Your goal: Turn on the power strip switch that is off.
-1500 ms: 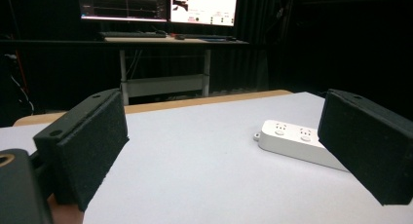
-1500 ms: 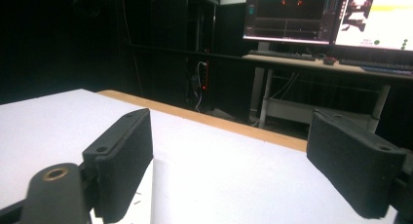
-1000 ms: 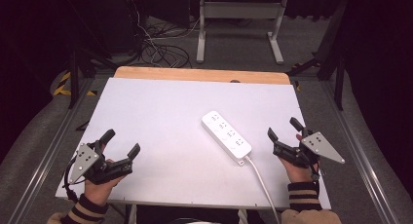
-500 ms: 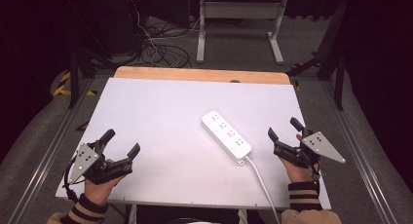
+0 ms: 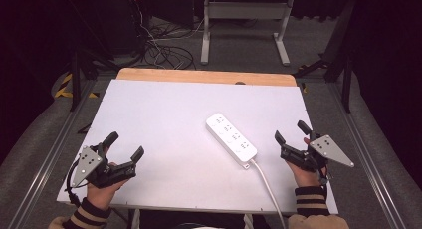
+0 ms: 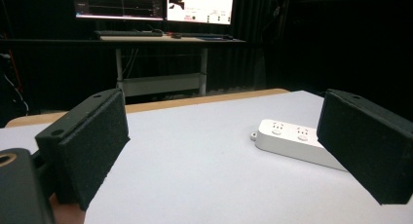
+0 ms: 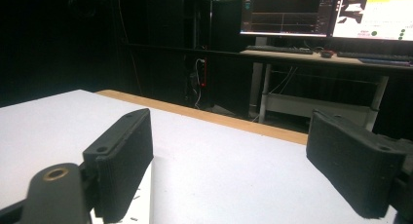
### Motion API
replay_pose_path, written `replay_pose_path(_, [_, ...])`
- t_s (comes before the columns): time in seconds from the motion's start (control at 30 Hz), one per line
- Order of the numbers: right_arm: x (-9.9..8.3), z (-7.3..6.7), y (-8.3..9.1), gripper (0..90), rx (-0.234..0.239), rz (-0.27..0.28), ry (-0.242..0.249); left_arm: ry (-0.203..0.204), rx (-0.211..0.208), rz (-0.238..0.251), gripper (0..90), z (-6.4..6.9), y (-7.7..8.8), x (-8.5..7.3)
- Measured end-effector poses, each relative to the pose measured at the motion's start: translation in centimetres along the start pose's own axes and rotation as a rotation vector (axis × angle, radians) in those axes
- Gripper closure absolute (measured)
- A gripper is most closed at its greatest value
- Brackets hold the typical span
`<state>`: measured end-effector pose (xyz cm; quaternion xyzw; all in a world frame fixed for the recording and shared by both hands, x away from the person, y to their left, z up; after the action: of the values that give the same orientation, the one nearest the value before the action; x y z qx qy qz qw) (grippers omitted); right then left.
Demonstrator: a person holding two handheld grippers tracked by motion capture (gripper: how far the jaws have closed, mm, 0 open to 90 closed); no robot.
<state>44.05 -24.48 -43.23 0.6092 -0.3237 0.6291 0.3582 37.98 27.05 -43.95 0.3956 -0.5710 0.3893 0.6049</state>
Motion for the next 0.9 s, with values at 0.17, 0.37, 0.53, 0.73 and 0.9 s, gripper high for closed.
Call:
replay_pose_path(0.17, [-0.02,0.0,0.03,18.4,0.001,-0.003,-0.002,-0.003,0.001,0.001,5.2,0.02,-0.01,0.01])
replay_pose_path(0.37, [-0.02,-0.01,0.02,18.6,0.003,-0.003,0.001,-0.003,0.0,0.0,5.2,0.03,-0.01,0.0])
replay_pose_path(0.53, [-0.02,-0.03,0.04,18.6,0.005,-0.003,0.002,0.0,-0.003,-0.002,5.2,0.06,-0.03,-0.02])
replay_pose_path(0.73, [-0.03,-0.01,0.07,18.3,0.003,-0.001,0.003,-0.002,-0.002,0.0,5.2,0.03,-0.08,0.0])
replay_pose_path(0.9, [-0.12,0.0,0.01,14.8,0.002,0.004,0.007,0.0,-0.003,-0.002,5.2,0.0,-0.13,-0.02])
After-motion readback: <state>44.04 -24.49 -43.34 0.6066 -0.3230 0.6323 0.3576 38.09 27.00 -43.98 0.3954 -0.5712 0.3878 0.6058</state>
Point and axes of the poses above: each handheld gripper's, and its own axes: y roughly backward along the jaws, x roughly out of its top, z roughly to its right, the point moved 2 cm from there along -y, roughly forward along the jaws, and after that the axes turned 6 degrees about x, right-handed, at the moved point
